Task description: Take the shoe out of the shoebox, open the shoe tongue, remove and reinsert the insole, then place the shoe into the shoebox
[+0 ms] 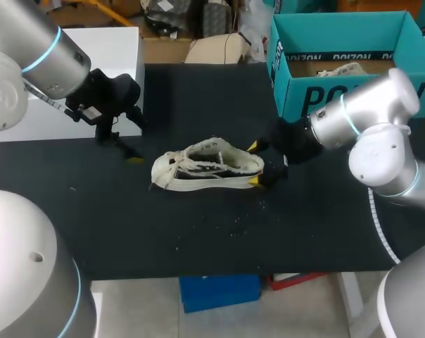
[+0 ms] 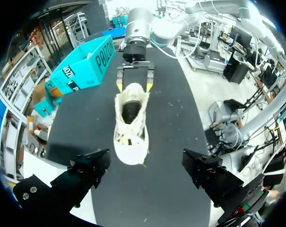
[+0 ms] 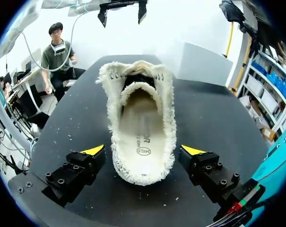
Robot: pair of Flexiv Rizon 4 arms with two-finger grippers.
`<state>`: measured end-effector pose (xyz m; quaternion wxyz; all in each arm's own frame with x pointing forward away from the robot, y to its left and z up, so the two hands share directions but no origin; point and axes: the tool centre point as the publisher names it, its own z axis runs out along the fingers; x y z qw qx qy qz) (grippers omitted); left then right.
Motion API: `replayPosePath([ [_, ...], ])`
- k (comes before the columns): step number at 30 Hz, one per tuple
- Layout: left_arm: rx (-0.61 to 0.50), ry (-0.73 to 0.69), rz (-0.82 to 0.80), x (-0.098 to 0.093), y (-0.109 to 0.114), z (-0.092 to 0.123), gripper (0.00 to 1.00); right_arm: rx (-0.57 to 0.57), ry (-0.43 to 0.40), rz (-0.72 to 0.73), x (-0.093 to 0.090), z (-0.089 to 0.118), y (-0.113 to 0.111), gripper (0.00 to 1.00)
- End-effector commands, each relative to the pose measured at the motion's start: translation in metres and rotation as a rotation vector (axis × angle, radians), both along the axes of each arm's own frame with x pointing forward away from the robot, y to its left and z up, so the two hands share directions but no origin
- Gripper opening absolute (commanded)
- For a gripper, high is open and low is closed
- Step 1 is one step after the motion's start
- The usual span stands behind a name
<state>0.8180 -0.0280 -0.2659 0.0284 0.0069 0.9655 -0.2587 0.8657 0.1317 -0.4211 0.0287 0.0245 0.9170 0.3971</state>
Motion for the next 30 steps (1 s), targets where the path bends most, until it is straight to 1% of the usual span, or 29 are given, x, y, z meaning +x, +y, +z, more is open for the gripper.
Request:
replayPosePath([
  [1,-0.003,-0.004,-0.001,0.0,0.001,-0.002,1.0,0.018,0.003,-0.006,0.001,-0.009,0.007,1.0],
  [13,-0.003,-0.004,-0.001,0.0,0.001,-0.002,1.0,0.053,0.024,-0.022,0.001,-0.021,0.014,1.0],
  [25,-0.003,-0.004,-0.001,0.0,0.001,-0.002,1.0,0.086,0.026,0.012,0.007,-0.019,0.019,1.0],
  [26,-0.003,-0.004,-0.001,0.0,0.001,-0.002,1.0,0.077,0.03,0.003,0.007,-0.019,0.019,0.45],
  [27,-0.003,-0.004,-0.001,0.0,0.001,-0.002,1.0,0.077,0.03,0.002,0.007,-0.019,0.019,0.02],
  [28,-0.003,-0.004,-0.001,0.0,0.001,-0.002,1.0,0.077,0.03,0.002,0.007,-0.019,0.019,0.0],
  [30,-0.003,-0.004,-0.001,0.0,0.001,-0.002,1.0,0.077,0.03,0.002,0.007,-0.019,0.019,0.0],
])
